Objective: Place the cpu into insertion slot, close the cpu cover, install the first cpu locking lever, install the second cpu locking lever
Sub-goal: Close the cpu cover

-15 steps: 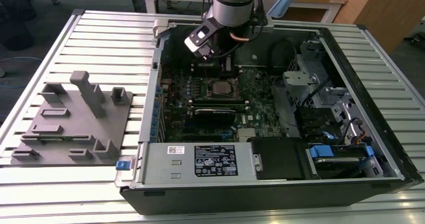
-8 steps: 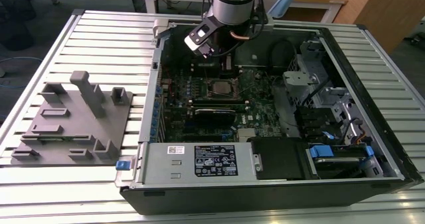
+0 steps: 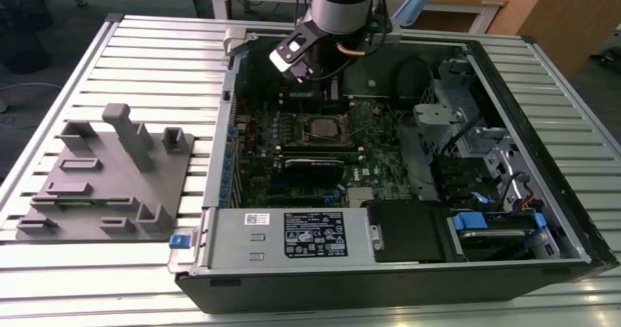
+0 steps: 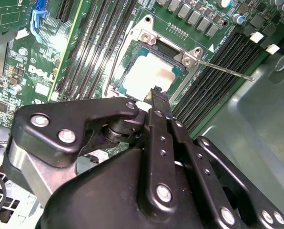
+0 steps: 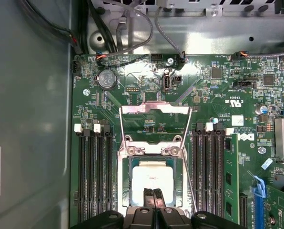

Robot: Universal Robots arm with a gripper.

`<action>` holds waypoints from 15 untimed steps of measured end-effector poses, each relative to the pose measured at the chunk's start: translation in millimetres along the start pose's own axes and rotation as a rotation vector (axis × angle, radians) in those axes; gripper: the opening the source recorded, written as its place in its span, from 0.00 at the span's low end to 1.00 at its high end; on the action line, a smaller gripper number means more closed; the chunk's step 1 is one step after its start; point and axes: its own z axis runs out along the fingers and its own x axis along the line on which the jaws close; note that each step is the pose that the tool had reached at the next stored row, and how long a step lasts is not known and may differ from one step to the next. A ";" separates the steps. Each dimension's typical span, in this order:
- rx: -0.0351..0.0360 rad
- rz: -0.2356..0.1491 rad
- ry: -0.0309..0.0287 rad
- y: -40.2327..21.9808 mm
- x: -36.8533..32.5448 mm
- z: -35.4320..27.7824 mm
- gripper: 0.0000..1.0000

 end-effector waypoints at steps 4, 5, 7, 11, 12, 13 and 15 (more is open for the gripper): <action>-0.0001 0.000 0.0001 0.1 0.1 -3.7 0.11; -0.0001 0.000 0.0001 0.2 0.2 -6.5 0.11; -0.0001 0.000 0.0001 0.2 0.1 -6.6 0.11; 0.0001 0.000 -0.0001 1.8 0.1 -6.6 0.11; 0.0001 0.000 -0.0001 2.7 0.2 -6.6 0.11; 0.0000 0.000 0.0000 3.6 0.2 -6.5 0.11; 0.0000 0.000 0.0000 4.2 0.2 -6.5 0.11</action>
